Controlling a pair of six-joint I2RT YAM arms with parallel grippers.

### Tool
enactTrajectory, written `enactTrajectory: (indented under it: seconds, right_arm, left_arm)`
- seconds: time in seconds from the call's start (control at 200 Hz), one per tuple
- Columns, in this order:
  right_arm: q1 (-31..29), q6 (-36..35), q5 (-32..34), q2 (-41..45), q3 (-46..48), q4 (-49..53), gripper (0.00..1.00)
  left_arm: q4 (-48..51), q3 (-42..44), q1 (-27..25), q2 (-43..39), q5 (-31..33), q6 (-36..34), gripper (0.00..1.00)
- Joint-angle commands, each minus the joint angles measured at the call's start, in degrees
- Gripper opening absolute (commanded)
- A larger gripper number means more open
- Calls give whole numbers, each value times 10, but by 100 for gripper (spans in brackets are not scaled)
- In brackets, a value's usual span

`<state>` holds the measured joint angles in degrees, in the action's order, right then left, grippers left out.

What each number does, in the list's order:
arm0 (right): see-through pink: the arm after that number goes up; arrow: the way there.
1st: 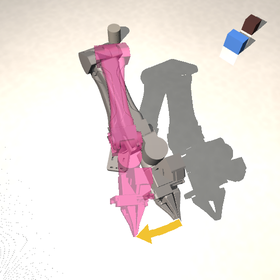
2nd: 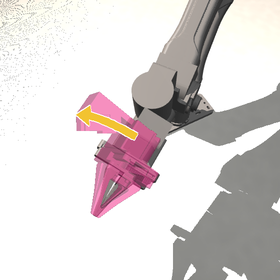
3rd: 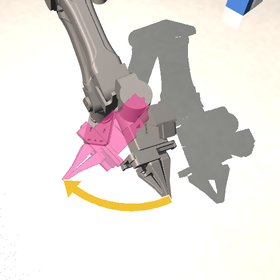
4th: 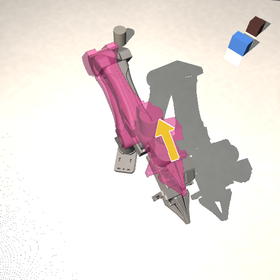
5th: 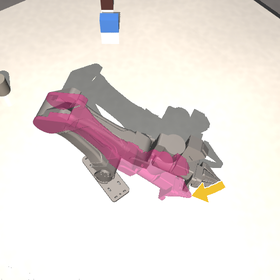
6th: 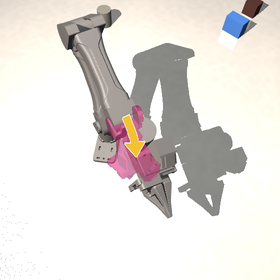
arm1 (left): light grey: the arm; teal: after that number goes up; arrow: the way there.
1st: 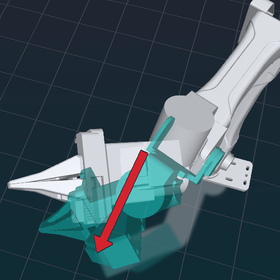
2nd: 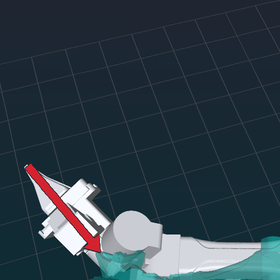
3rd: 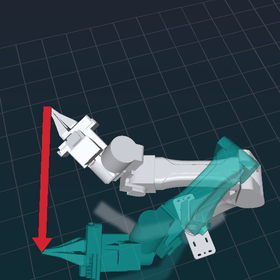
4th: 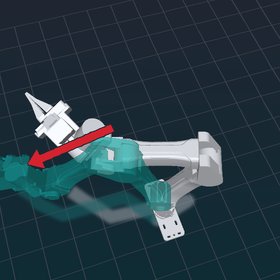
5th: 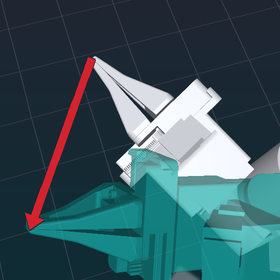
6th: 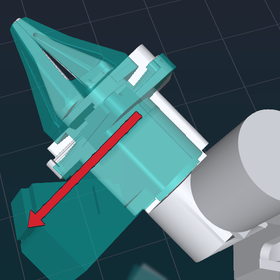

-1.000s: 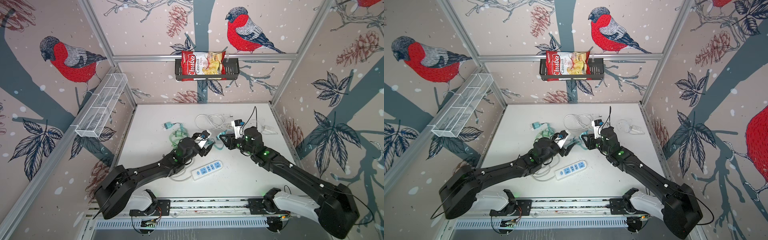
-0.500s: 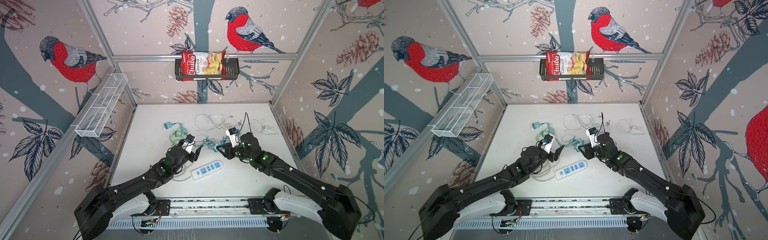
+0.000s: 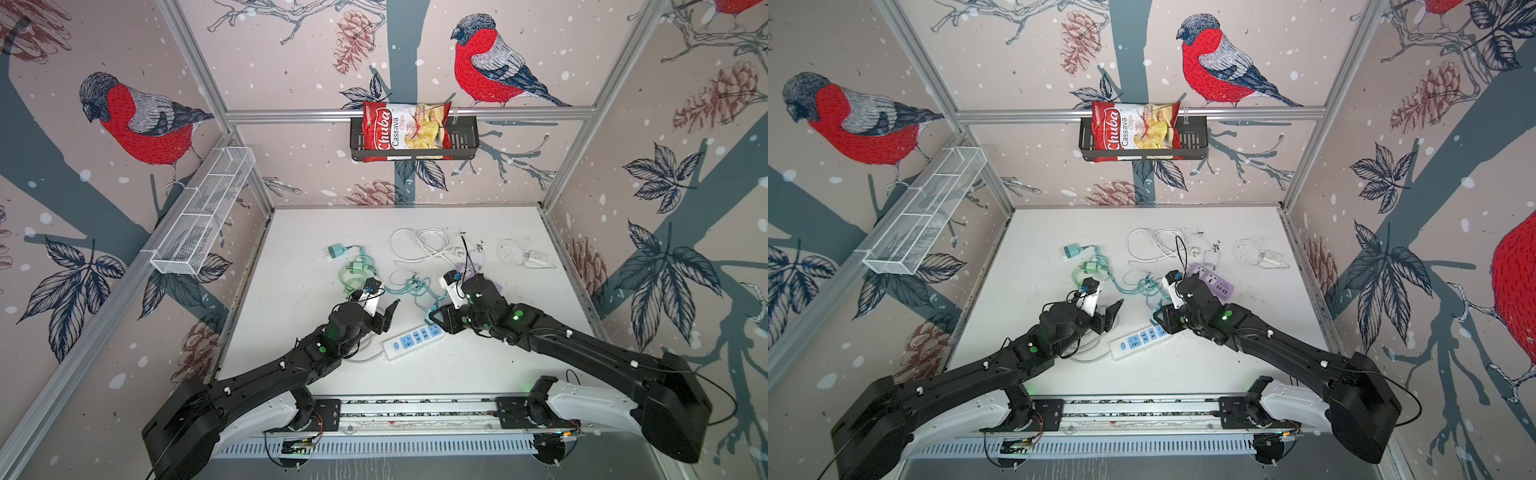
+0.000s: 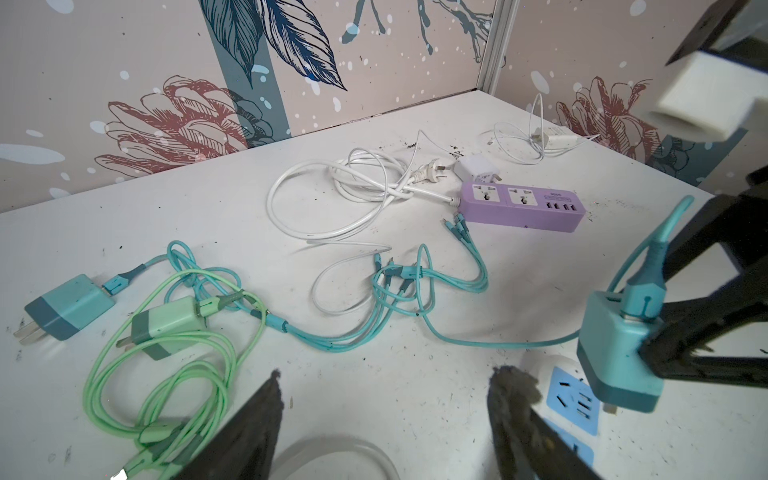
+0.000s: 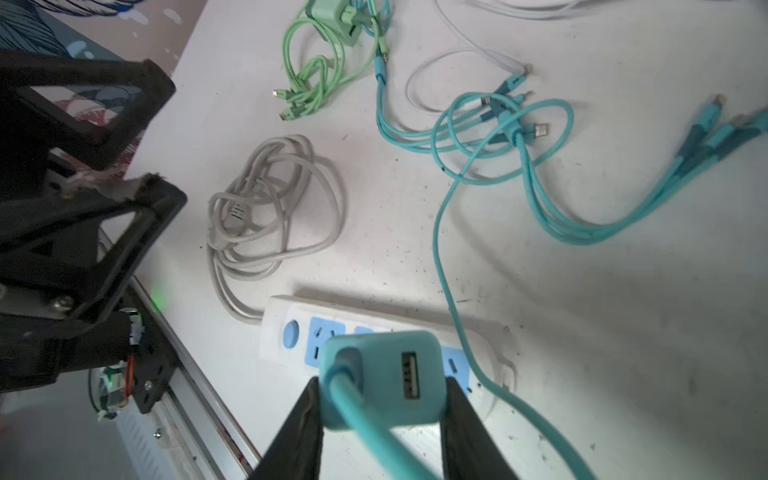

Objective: Insert the plug
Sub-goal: 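Carry the charger with right gripper over the white-and-blue strip sockets, lowering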

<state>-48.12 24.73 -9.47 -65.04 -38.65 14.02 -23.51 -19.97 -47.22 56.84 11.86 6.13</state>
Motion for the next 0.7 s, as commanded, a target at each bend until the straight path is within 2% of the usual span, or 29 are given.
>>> enactTrajectory:
  seconds: [0.0,0.18,0.56,0.695]
  right_arm:
    - [-13,31,53,10,5,33,24]
    - [-35,57,118,6,9,55,24]
    - [-108,55,203,11,24,-27,24]
    - [-115,42,217,-6,27,-38,24]
  left_arm:
    - [-24,1,0,11,-1,5,77]
    - [-34,3,0,18,2,8,76]
    - [-39,1,0,17,2,4,77]
    - [-47,5,1,17,1,3,77]
